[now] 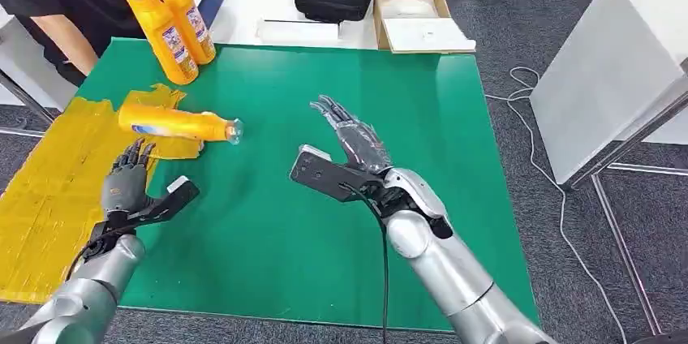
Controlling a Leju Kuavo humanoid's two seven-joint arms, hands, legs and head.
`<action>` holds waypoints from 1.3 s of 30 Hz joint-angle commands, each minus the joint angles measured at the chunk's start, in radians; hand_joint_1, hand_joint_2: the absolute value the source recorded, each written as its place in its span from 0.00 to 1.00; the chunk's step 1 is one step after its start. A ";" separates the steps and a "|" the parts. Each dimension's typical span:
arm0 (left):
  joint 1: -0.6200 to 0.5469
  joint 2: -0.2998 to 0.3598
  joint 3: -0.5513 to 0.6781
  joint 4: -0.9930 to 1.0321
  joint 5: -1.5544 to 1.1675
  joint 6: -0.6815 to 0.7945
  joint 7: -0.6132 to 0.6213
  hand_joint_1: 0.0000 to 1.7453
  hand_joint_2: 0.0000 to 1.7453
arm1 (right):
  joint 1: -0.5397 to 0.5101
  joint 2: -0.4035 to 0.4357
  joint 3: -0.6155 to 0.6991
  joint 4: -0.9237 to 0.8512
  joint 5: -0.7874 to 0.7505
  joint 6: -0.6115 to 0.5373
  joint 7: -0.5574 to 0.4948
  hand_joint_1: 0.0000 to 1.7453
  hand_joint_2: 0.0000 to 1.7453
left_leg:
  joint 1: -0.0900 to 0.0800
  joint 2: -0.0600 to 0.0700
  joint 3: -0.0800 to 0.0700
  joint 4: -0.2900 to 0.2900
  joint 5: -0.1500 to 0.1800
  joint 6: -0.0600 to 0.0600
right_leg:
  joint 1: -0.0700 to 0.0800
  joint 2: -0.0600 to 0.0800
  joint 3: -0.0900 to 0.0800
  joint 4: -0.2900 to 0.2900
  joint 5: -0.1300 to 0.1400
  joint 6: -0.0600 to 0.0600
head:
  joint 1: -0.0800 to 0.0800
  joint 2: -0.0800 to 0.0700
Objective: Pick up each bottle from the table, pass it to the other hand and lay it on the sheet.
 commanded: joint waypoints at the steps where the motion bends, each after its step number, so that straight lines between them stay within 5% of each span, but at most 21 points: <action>1: -0.030 0.027 0.071 0.084 0.049 -0.046 -0.021 0.00 0.00 | -0.068 0.014 0.043 0.100 -0.001 0.005 -0.011 0.00 0.00 | 0.000 0.001 0.004 0.000 -0.001 -0.001 | 0.001 0.000 0.004 0.000 -0.001 -0.002 | 0.000 0.000; 6: -0.101 -0.003 0.238 0.032 0.369 -0.302 -0.241 0.00 0.00 | -0.056 0.049 -0.064 0.109 -0.097 -0.038 -0.058 0.00 0.00 | 0.001 -0.001 0.001 0.001 -0.001 -0.001 | 0.001 -0.002 0.002 0.000 -0.001 -0.002 | 0.000 0.000; 12: -0.169 -0.137 0.027 -0.318 0.998 -0.721 -0.202 0.00 0.00 | -0.097 0.103 -0.258 0.302 -0.188 -0.277 -0.304 0.00 0.00 | 0.002 -0.013 0.000 0.006 0.000 -0.001 | 0.004 -0.014 0.003 0.004 -0.004 -0.003 | -0.001 0.000; 15: -0.193 -0.188 -0.195 -0.407 1.143 -0.661 -0.131 0.00 0.00 | -0.079 0.135 -0.344 0.397 -0.288 -0.320 -0.516 0.00 0.00 | 0.002 -0.014 0.001 0.003 0.001 0.000 | 0.003 -0.016 0.005 0.000 -0.003 -0.003 | 0.000 0.000; 18: -0.261 -0.198 -0.334 -0.335 1.249 -0.598 -0.112 0.00 0.00 | -0.068 0.153 -0.371 0.432 -0.334 -0.345 -0.598 0.00 0.00 | 0.001 -0.012 0.001 0.002 0.002 0.001 | 0.002 -0.012 0.004 0.000 -0.001 0.000 | 0.000 0.000; 39: -0.390 -0.301 -0.490 -0.222 1.331 -0.593 -0.079 0.00 0.00 | -0.117 0.185 -0.366 0.429 -0.325 -0.414 -0.577 0.00 0.00 | -0.001 -0.006 0.003 0.003 0.000 0.001 | 0.001 -0.007 0.004 0.001 0.000 0.000 | -0.001 0.000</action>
